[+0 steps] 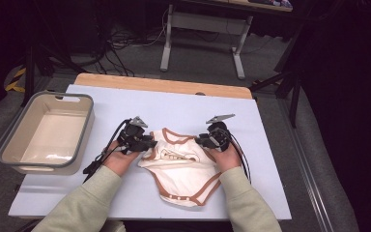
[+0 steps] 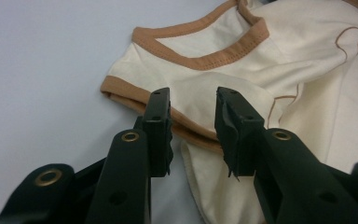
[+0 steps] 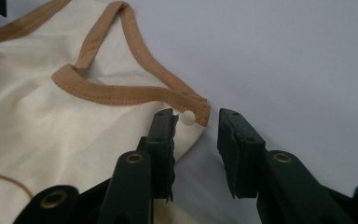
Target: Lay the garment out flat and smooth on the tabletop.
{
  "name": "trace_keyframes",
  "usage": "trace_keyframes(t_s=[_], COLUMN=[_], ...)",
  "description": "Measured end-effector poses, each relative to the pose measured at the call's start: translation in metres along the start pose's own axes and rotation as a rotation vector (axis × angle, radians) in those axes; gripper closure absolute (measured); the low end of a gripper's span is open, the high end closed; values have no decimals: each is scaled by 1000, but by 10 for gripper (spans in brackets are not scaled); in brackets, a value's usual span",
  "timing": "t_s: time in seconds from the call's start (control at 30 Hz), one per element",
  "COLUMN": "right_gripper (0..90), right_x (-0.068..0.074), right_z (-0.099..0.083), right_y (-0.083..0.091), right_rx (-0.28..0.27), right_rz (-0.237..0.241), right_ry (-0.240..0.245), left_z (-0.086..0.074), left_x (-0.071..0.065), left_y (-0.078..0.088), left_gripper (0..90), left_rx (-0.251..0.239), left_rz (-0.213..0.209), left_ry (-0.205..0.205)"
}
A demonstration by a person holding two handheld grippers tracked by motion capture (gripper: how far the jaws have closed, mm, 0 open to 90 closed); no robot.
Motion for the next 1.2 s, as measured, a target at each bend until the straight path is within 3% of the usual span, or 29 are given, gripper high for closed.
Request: trace_keyframes(t_s=[0.13, 0.3, 0.5, 0.57, 0.67, 0.73, 0.83, 0.93, 1.03, 1.1, 1.2], right_gripper=[707, 871, 873, 860, 677, 671, 698, 686, 651, 622, 626], right_x=[-1, 0, -7, -8, -6, -5, -9, -14, -16, -17, -16], right_z=[1, 7, 29, 37, 46, 46, 37, 21, 8, 3, 1], right_y=[-9, -11, 1, 3, 6, 8, 10, 6, 3, 0, -5], right_rx=[21, 40, 19, -1, -69, -95, -86, -20, 12, 22, 42], right_rz=[6, 22, -18, -74, -215, -231, -188, -125, -109, -80, -63], right_ry=[11, 51, 77, 110, 171, 170, 124, 42, 14, -33, -63], left_z=[-1, -4, -8, -10, -10, -10, -10, -8, -3, 0, 3], left_x=[-4, -7, -6, -5, -2, 0, 0, 3, 8, 10, 10], left_y=[2, 8, 15, 16, 18, 18, 17, 16, 14, 11, 4], left_gripper=[664, 662, 664, 664, 665, 665, 666, 667, 667, 661, 619], left_rx=[3, 1, -19, -22, -27, -26, -28, -40, -55, -58, -41], left_rz=[1, 10, 21, 25, 33, 32, 34, 40, 35, 35, 69], left_ry=[-45, -72, -71, -64, -60, -54, -49, -38, -10, 0, -17])
Point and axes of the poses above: each handheld gripper's, and its own axes: y roughly backward along the jaws, z roughly out of its top, x roughly to its left, the point moved 5 cm from there along -y, roughly forward along the jaws, and after that the axes turned 14 degrees about y, right-handed, at the moved point
